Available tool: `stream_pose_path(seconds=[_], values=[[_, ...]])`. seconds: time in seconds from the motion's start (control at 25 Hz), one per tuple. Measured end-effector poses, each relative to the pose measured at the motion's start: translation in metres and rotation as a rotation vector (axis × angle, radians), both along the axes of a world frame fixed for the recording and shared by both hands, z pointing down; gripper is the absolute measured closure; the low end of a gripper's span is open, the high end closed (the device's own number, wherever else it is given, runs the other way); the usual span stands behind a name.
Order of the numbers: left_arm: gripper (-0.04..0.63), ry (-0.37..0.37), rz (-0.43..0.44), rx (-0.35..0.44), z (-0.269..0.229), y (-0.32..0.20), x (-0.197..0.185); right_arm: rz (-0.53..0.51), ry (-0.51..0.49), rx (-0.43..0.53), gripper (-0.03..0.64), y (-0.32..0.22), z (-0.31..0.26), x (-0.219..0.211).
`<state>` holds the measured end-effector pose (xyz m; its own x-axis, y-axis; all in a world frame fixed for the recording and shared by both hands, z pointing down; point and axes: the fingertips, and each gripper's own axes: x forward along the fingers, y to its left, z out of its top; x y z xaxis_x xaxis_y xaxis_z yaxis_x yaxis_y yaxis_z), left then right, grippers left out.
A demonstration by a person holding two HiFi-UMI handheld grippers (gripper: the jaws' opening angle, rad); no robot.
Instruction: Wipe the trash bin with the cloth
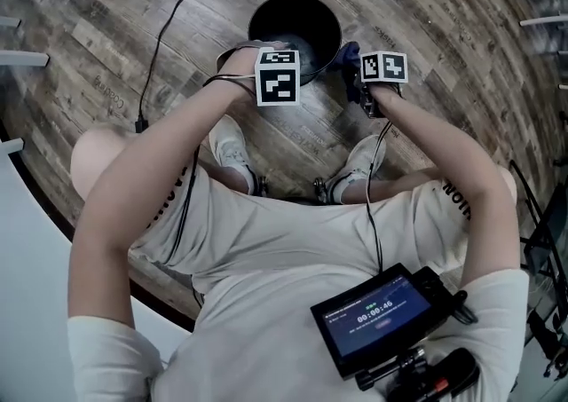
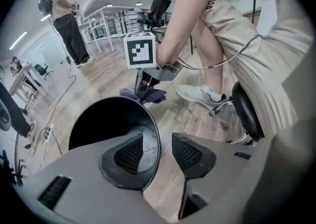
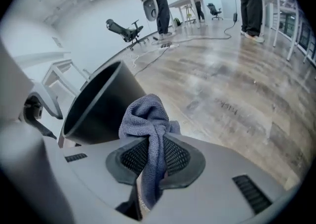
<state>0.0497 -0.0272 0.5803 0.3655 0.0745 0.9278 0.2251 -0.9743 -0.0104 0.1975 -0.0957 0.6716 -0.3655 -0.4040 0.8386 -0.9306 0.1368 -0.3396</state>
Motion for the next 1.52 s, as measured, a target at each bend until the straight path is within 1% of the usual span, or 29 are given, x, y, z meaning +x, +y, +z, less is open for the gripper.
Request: stream_pose_path(seconds=[0.08, 0.2, 0.32, 0.44, 0.52, 0.6, 0.72, 0.84, 0.92, 0.96, 1.0, 1.08, 1.12, 1.16, 1.2, 1.28, 1.32, 1.4, 1.52], values=[[0.416, 0.049, -0.04, -0.019, -0.018, 0.0, 0.002, 0.036, -0.004, 0.08, 0.557, -0.015, -0.038, 0.013], [0.416, 0.161, -0.113, -0.045, -0.051, -0.004, 0.009, 0.1, -0.031, 0.217, 0.556, -0.043, -0.098, 0.027], [0.416, 0.284, -0.181, -0.026, -0.089, -0.014, 0.016, 0.166, -0.098, 0.345, 0.556, -0.068, -0.161, 0.03], [0.416, 0.419, -0.259, 0.02, -0.132, -0.035, 0.02, 0.19, -0.192, 0.468, 0.556, -0.083, -0.228, 0.02], [0.417, 0.51, -0.314, 0.059, -0.162, -0.05, 0.018, 0.17, -0.242, 0.553, 0.556, -0.082, -0.273, 0.009], [0.417, 0.595, -0.375, 0.095, -0.192, -0.063, 0.011, 0.12, -0.253, 0.644, 0.555, -0.072, -0.314, -0.002], [0.417, 0.715, -0.47, 0.152, -0.235, -0.084, -0.009, 0.029, -0.214, 0.788, 0.556, -0.053, -0.366, -0.012], [0.417, 0.82, -0.536, 0.222, -0.272, -0.098, -0.032, -0.041, -0.169, 0.898, 0.556, -0.036, -0.396, -0.014], [0.417, 0.871, -0.573, 0.258, -0.289, -0.1, -0.048, -0.073, -0.139, 0.949, 0.556, -0.025, -0.408, -0.012], [0.417, 0.879, -0.596, 0.275, -0.295, -0.1, -0.056, -0.084, -0.127, 0.965, 0.556, -0.02, -0.411, -0.011], [0.417, 0.868, -0.622, 0.298, -0.297, -0.101, -0.065, -0.091, -0.119, 0.975, 0.555, -0.016, -0.413, -0.009], [0.417, 0.817, -0.674, 0.349, -0.295, -0.103, -0.082, -0.095, -0.119, 0.979, 0.556, -0.009, -0.414, -0.005], [0.417, 0.806, -0.693, 0.359, -0.294, -0.103, -0.09, -0.091, -0.127, 0.972, 0.555, -0.007, -0.413, -0.004], [0.417, 0.815, -0.71, 0.35, -0.294, -0.104, -0.095, -0.08, -0.144, 0.956, 0.555, -0.007, -0.41, -0.002], [0.419, 0.837, -0.728, 0.324, -0.294, -0.105, -0.099, -0.061, -0.172, 0.929, 0.555, -0.008, -0.405, -0.001], [0.419, 0.88, -0.77, 0.255, -0.29, -0.11, -0.103, 0.011, -0.262, 0.835, 0.555, -0.016, -0.388, 0.001], [0.419, 0.883, -0.79, 0.228, -0.283, -0.114, -0.102, 0.058, -0.314, 0.772, 0.557, -0.02, -0.377, 0.002], [0.419, 0.847, -0.798, 0.203, -0.265, -0.116, -0.096, 0.15, -0.42, 0.638, 0.555, -0.025, -0.353, 0.004], [0.419, 0.788, -0.739, 0.192, -0.242, -0.111, -0.072, 0.279, -0.593, 0.43, 0.556, -0.026, -0.32, 0.005]])
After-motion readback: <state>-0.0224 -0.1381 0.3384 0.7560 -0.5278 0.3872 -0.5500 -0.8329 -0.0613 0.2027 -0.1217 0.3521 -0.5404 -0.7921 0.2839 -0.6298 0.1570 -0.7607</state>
